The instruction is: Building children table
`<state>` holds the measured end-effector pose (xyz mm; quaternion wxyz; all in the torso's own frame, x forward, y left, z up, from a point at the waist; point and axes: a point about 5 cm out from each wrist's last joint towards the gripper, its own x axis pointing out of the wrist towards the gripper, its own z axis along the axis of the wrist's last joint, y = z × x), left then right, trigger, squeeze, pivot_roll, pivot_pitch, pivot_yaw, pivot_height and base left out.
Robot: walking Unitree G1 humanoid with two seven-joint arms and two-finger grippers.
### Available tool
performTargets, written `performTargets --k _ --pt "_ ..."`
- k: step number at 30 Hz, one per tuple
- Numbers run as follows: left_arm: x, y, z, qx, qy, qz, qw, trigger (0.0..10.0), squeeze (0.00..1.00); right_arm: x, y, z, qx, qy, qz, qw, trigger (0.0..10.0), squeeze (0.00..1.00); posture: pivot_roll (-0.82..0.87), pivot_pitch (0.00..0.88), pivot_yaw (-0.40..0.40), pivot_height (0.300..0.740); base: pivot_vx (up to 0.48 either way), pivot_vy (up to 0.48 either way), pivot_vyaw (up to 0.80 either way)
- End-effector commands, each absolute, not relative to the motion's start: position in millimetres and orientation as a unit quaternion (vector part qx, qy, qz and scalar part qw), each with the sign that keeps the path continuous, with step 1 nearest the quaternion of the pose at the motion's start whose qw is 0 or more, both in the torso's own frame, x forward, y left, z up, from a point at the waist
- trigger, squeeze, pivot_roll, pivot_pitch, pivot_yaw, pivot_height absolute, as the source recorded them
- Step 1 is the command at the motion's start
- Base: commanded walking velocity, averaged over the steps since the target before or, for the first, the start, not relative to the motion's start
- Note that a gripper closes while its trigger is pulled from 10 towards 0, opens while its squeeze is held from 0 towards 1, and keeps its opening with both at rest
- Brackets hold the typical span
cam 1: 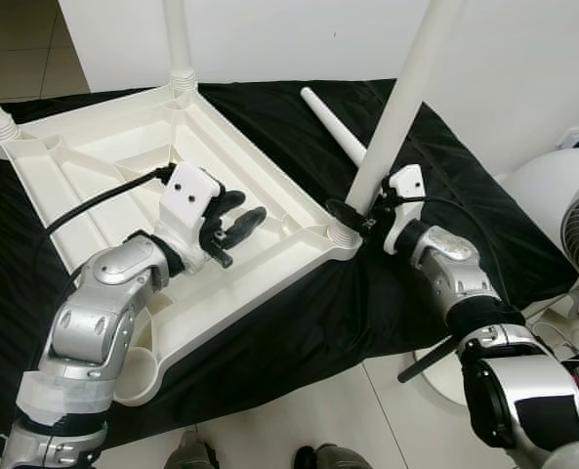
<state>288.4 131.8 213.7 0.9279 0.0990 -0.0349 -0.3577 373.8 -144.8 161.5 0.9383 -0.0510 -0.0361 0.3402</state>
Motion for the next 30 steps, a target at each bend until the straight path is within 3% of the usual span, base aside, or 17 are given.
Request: performTargets --k 1,6,10,14,20,30 --pt "287.9 132.6 215.5 0.099 -0.038 -0.341 0.934 10.0 0.0 371.4 -144.9 142.4 -0.048 0.008 0.312 0.949 10.0 0.0 -0.02 0.096 -0.044 0.74 0.0 0.0 0.0" --pt "286.6 133.0 215.0 0.098 -0.037 -0.34 0.935 10.0 0.0 370.0 -139.2 141.1 -0.041 -0.003 0.281 0.959 10.0 0.0 -0.02 0.096 -0.054 0.74 0.0 0.0 0.0" --pt "284.0 132.6 213.3 0.095 -0.036 -0.34 0.935 10.0 0.0 361.5 -120.0 132.9 0.015 -0.008 0.191 0.981 10.0 0.0 -0.01 0.095 -0.065 0.74 0.0 0.0 0.0" --pt "282.9 132.1 212.4 0.095 -0.035 -0.34 0.935 10.0 0.0 358.5 -115.8 130.0 0.035 -0.003 0.156 0.987 10.0 0.0 -0.01 0.092 -0.069 0.74 0.0 0.0 0.0" --pt "281.7 130.2 210.5 0.093 -0.033 -0.344 0.934 10.0 0.0 343.8 -99.0 132.4 0.069 -0.007 0.003 0.998 10.0 0.0 -0.01 0.081 -0.074 0.74 0.0 0.0 0.0" --pt "281.5 128.0 209.3 0.091 -0.033 -0.35 0.932 10.0 0.0 332.1 -92.7 135.1 0.065 0.0 -0.02 0.998 10.0 0.0 -0.02 0.069 -0.075 0.74 0.0 0.0 0.0"
